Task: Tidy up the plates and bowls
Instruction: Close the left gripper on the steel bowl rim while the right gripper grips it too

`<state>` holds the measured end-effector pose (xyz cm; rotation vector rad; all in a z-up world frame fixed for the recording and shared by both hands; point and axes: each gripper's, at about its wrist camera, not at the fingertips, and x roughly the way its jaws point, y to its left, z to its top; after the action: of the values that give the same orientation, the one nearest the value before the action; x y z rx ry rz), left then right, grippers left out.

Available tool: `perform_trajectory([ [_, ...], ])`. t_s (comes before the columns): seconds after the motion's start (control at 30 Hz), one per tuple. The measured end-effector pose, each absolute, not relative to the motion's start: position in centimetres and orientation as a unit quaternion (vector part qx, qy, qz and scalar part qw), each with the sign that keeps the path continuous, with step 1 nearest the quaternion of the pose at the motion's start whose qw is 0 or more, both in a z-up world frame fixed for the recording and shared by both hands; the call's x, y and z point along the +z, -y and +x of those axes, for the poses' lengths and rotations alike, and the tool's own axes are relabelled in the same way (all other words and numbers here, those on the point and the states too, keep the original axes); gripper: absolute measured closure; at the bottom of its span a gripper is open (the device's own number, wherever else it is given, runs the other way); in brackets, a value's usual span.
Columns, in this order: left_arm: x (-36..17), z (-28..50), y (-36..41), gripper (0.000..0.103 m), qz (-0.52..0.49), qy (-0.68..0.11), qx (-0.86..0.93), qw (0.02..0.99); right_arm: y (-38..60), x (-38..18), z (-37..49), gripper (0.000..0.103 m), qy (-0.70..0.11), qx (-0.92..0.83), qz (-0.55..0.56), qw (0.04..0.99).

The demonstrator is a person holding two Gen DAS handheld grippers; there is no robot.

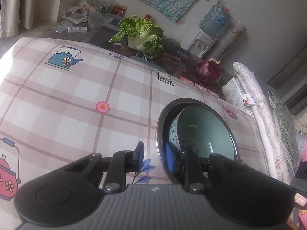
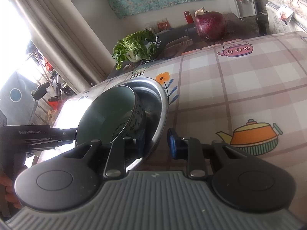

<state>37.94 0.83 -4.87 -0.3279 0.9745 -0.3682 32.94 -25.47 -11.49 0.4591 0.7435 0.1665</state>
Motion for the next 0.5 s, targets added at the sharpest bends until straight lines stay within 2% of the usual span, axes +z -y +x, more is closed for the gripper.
perform_trajectory([
  [0.5,-5.5,38.9,-0.3,0.077,-0.163,-0.47,-0.16,0.853,24.9,-11.9,34.5,0.081,-0.361,0.066,0.214,0.905],
])
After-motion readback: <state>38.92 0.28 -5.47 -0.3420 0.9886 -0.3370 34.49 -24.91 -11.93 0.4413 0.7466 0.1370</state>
